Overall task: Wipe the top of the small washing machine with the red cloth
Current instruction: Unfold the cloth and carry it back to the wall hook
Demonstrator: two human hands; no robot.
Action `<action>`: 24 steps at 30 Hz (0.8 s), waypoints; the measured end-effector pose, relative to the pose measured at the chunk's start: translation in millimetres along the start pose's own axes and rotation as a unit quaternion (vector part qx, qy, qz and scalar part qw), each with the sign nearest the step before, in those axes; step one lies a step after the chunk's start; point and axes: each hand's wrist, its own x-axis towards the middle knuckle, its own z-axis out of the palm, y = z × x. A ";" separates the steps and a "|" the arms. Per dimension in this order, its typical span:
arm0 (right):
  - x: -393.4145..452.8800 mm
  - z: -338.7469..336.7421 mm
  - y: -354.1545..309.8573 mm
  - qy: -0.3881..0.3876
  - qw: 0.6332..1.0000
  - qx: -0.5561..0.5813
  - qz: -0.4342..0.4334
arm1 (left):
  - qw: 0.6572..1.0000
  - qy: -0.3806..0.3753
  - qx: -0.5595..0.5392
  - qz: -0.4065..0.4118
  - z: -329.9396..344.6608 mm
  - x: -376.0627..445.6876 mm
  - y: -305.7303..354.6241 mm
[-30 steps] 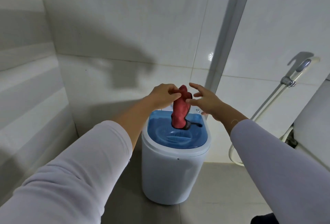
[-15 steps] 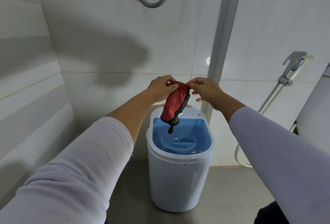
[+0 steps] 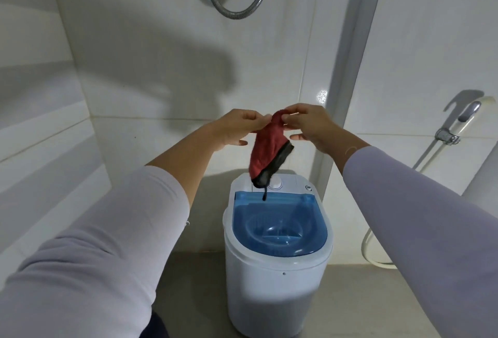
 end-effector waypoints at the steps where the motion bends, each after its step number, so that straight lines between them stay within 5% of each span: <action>1: 7.0 -1.2 -0.7 -0.004 1.000 -0.003 -0.007 | 1.000 0.003 -0.008 -0.004 -0.6 7.0 2.0; 12: 93.4 -37.4 -15.6 -0.015 0.998 -0.048 -0.031 | 0.999 0.018 0.020 -0.022 -5.6 107.5 23.4; 24: 121.1 -68.7 -174.6 -0.065 0.997 -0.025 0.039 | 0.996 0.012 0.019 -0.088 -106.6 98.3 159.0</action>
